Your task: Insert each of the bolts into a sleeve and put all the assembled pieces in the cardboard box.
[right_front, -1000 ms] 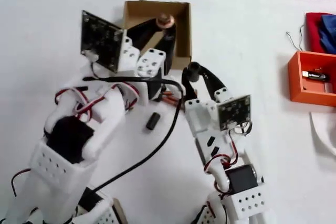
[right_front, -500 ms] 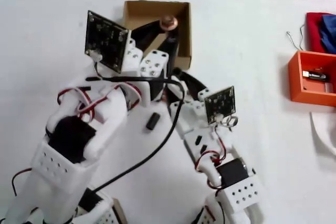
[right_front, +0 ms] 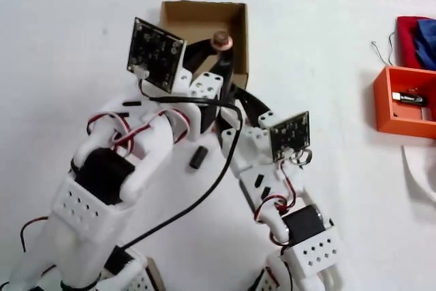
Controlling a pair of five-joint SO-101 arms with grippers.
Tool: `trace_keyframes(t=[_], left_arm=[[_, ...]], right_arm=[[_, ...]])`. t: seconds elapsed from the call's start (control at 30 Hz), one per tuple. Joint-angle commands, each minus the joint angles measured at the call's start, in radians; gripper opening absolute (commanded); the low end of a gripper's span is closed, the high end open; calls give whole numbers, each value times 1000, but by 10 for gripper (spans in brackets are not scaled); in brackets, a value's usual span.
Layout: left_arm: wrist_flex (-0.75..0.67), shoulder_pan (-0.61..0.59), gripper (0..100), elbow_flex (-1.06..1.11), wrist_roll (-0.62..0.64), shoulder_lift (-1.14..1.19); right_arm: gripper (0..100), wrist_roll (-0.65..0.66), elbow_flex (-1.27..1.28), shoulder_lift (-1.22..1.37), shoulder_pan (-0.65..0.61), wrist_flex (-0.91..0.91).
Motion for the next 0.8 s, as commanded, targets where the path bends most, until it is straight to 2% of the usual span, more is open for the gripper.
trace_keyframes(t=[0.0,0.37,0.5,0.77], left_arm=[[-29,11,27,-8,11,0],[-55,11,27,-7,11,0],[-55,11,27,22,12,-2],[-15,5,27,-35,12,-11]], right_arm=[[23,3,-64,1,-8,-19],[23,8,-58,8,-70,-19],[23,95,-58,10,-84,-19],[23,101,-57,12,-77,-19]])
